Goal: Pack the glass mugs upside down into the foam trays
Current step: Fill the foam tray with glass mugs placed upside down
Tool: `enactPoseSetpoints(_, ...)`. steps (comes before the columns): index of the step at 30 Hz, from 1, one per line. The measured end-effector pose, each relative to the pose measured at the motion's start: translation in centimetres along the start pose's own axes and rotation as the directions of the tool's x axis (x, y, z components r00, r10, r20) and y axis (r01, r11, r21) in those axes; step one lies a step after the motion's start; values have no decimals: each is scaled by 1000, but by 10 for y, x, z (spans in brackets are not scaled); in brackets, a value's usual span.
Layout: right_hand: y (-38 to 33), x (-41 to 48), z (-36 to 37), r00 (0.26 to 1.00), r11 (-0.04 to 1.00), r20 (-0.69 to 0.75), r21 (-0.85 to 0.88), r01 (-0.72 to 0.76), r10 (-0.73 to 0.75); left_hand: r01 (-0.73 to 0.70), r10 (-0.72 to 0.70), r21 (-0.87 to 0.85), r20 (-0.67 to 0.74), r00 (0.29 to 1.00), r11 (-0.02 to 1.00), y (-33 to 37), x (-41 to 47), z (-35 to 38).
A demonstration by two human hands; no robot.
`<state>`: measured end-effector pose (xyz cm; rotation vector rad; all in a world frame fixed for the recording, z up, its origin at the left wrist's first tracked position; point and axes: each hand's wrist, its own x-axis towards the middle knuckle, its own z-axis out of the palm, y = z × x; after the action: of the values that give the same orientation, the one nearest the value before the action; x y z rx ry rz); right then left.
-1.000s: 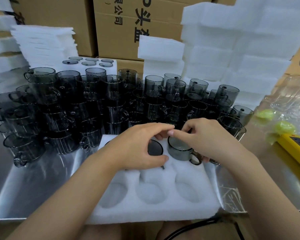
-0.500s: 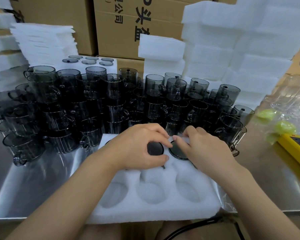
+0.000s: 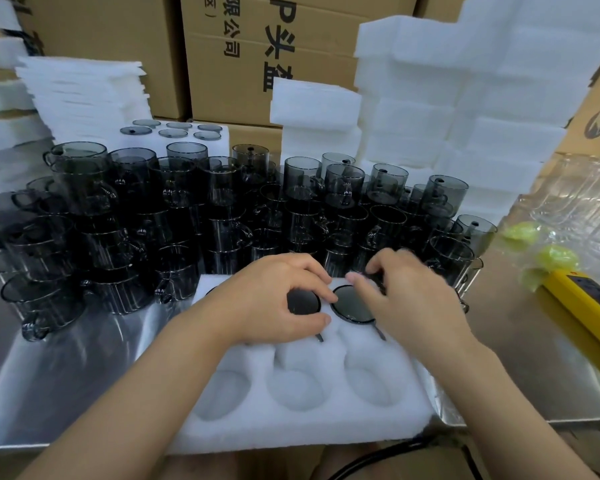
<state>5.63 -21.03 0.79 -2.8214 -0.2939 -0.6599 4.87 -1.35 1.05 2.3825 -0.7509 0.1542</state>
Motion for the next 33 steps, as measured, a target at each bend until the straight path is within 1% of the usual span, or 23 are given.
enactPoseSetpoints(2,13,2,-11,978,990,-206,141,-5,34,1,-1,-7,2,1000,1000,0,0,0)
enactPoseSetpoints(3,22,3,-17,959,986,-269,163,-39,83,3,-3,-12,3,1000,1000,0,0,-1)
enactPoseSetpoints(4,30,5,-22,949,985,-286,149,-90,130,7,-7,-16,5,1000,1000,0,0,-1)
enactPoseSetpoints(6,44,7,-24,949,979,-241,68,-193,203,14,-14,-16,9,1000,1000,0,0,-1)
enactPoseSetpoints(9,54,10,-22,952,964,-169,-43,-264,253,16,-16,-16,18,1000,1000,0,0,-2)
enactPoseSetpoints(13,58,11,-19,963,957,-95,-121,-262,252,16,-15,-21,19,1000,1000,1,0,-2)
enactPoseSetpoints(18,62,10,-21,965,958,-27,-110,-264,263,12,-12,-22,12,1000,1000,0,0,-1)
enactPoseSetpoints(20,64,8,-21,967,959,-12,-129,-254,255,7,-7,-20,8,1000,1000,-1,1,-1)
enactPoseSetpoints(22,64,6,-22,972,964,-38,-125,-234,231,0,0,-21,5,1000,1000,-1,1,-1)
enactPoseSetpoints(24,61,4,-24,975,978,-105,-51,-203,197,1,-1,-26,11,1000,1000,-2,2,0)
enactPoseSetpoints(25,57,2,-26,975,984,-138,23,-176,177,1,-1,-26,12,1000,1000,-3,2,0)
enactPoseSetpoints(27,44,-1,-30,975,977,-193,200,-73,112,2,-2,-41,5,1000,999,-5,3,0)
enactPoseSetpoints(30,13,-3,-32,983,887,-185,451,97,-13,32,-33,-126,-5,999,992,-6,5,2)
enactPoseSetpoints(31,3,-1,-31,982,853,-183,503,137,-50,37,-40,-155,-18,999,987,-5,5,2)
enactPoseSetpoints(33,-15,4,-27,977,814,-175,547,197,-118,36,-52,-210,-73,996,977,-5,5,5)
